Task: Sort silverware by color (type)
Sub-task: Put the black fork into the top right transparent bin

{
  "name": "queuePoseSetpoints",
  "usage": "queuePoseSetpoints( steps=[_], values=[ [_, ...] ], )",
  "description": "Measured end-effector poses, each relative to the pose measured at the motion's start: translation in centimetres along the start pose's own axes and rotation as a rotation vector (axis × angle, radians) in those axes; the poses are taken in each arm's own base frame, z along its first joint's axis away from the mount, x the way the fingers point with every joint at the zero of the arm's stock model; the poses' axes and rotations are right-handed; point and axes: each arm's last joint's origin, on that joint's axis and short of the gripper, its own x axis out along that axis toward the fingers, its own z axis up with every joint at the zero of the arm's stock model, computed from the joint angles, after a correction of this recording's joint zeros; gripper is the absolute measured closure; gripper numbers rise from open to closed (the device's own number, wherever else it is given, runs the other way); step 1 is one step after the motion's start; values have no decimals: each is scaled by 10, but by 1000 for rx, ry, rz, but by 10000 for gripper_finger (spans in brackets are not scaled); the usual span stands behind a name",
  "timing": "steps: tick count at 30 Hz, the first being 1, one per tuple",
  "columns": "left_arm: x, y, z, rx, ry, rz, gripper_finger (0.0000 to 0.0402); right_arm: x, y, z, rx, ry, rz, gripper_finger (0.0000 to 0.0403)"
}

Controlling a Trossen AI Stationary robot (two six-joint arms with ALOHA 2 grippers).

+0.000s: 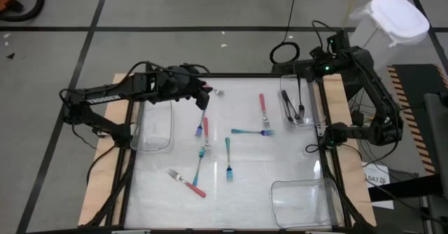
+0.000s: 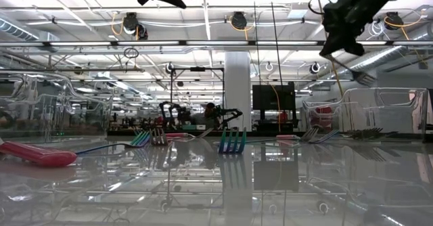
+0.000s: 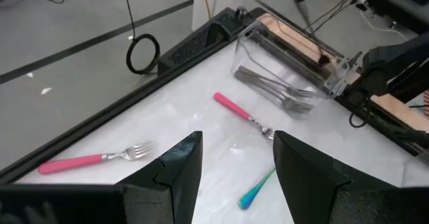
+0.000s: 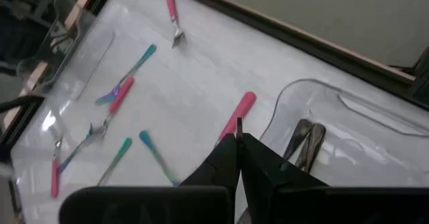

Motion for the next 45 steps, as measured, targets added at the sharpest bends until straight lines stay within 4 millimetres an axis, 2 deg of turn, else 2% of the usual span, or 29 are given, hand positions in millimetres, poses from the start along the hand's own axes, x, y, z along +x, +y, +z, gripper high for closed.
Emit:
queuePoseSetpoints(
  steps=[11, 17, 37, 45],
  values=[
    [0, 3, 2, -38, -6, 10, 218, 35, -26, -13, 61, -79, -5, 397],
    [2, 8, 4, -44, -11, 26, 218, 47, -33, -24, 81, -64, -5, 397],
    [7, 11, 5, -47, -7, 46, 218, 63, -45, -44, 63, -9, -32, 396],
    [11, 9, 3, -45, 3, 48, 218, 65, -47, -45, 66, -3, -59, 396]
  ],
)
